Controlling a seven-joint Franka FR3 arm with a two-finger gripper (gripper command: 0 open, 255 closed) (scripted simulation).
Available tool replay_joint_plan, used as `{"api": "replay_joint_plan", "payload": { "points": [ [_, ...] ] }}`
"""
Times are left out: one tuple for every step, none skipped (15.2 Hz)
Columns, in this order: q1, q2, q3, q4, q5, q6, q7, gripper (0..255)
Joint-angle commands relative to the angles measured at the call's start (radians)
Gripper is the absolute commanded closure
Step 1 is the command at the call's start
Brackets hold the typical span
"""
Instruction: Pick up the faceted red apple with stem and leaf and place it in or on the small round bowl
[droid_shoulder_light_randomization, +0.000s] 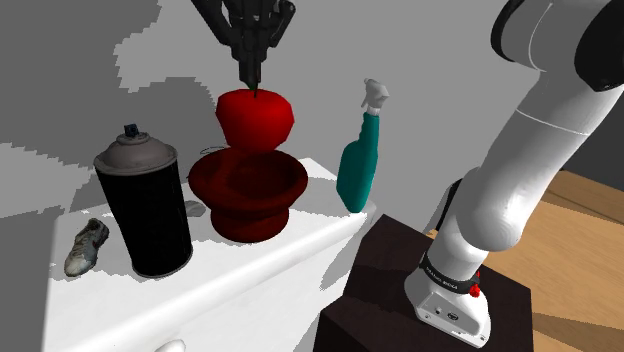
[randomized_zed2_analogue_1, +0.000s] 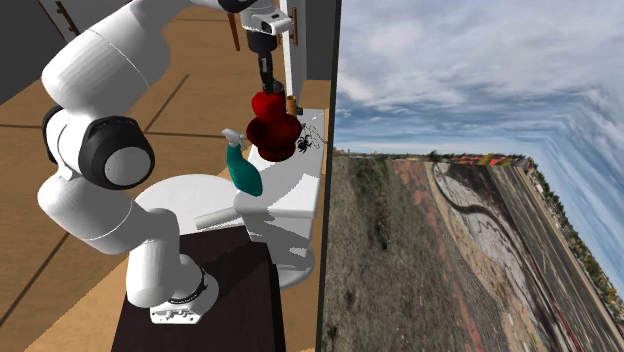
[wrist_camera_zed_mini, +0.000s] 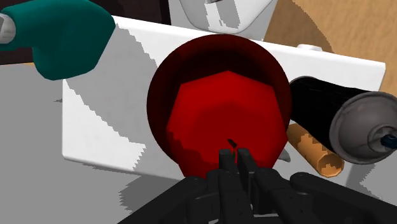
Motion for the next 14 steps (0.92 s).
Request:
{"api": "replay_joint_plan", "payload": {
  "points": [
    [-0.003,-0.024,-0.008,-0.052,0.014,0.034,-0.010,255],
    [-0.004,-0.033,-0.011,-0.075,0.019,0.049,-0.014,255],
    [-0.005,-0.042,-0.014,-0.097,0.024,0.065,-0.017,255],
    [-0.005,-0.050,-0.016,-0.119,0.029,0.080,-0.021,255],
    [-0.006,-0.058,-0.019,-0.140,0.033,0.095,-0.024,255],
    [-0.006,-0.066,-0.021,-0.161,0.037,0.109,-0.027,255],
    [-0.006,-0.073,-0.023,-0.182,0.041,0.124,-0.030,255],
    [-0.006,-0.078,-0.024,-0.198,0.044,0.136,-0.032,255],
    [-0.006,-0.078,-0.024,-0.198,0.044,0.136,-0.033,255],
    [-0.006,-0.078,-0.024,-0.198,0.044,0.136,-0.032,255],
    [-0.006,-0.078,-0.024,-0.198,0.044,0.136,-0.032,255],
    [-0.006,-0.078,-0.024,-0.198,0.044,0.136,-0.032,255],
    [-0.006,-0.078,-0.024,-0.198,0.044,0.136,-0.032,255],
    [-0.006,-0.078,-0.024,-0.198,0.044,0.136,-0.032,255]
  ]
}}
